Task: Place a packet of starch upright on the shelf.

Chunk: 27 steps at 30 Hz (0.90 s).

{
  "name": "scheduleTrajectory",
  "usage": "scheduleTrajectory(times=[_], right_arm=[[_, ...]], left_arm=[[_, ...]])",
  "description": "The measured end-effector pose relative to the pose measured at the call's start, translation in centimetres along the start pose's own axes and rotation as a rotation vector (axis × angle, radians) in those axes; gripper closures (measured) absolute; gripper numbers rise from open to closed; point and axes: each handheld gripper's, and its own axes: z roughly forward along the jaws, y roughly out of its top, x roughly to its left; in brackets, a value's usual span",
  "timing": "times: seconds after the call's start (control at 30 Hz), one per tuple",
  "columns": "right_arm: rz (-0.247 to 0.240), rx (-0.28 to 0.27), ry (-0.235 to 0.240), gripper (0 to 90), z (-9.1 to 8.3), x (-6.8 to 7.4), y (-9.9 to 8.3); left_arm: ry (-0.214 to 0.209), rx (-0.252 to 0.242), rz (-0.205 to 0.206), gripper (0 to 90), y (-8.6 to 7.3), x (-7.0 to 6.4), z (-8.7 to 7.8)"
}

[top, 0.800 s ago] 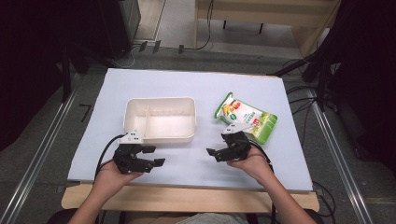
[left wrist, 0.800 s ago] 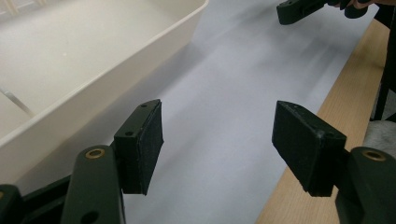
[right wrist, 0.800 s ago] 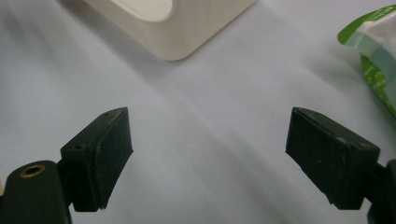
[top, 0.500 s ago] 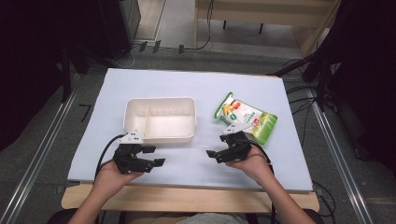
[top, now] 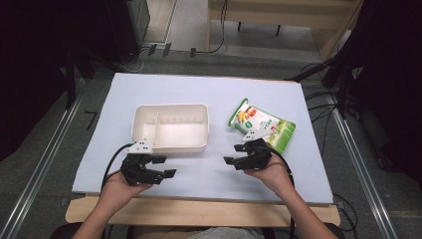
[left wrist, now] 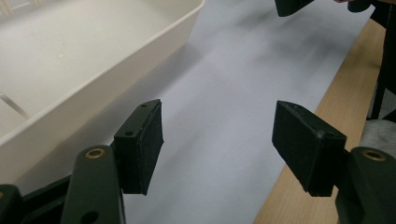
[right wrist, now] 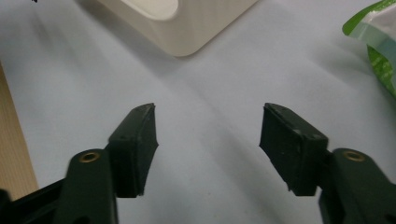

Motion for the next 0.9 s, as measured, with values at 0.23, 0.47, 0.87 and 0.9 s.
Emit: scheduleTrajectory(times=[0.23,0.47,0.87,0.9], right_arm=[[0.021,0.012,0.020,41.8,-0.2,-0.5,0.0],[0.034,0.029,0.001,42.9,-0.4,-0.8,-0.1],[0.042,-0.008,-0.038,43.9,-1.7,-1.7,0.0],[0.048,-0.011,-0.041,44.2,-1.8,-1.8,0.0]], left_arm=[[0.003,-0.002,-0.001,34.3,0.0,0.1,-0.1],[-0.001,-0.001,0.002,34.3,0.0,0.0,0.0],[0.005,0.000,0.001,34.3,0.0,0.0,-0.2],[0.006,0.000,0.002,34.3,0.0,0.0,-0.2]])
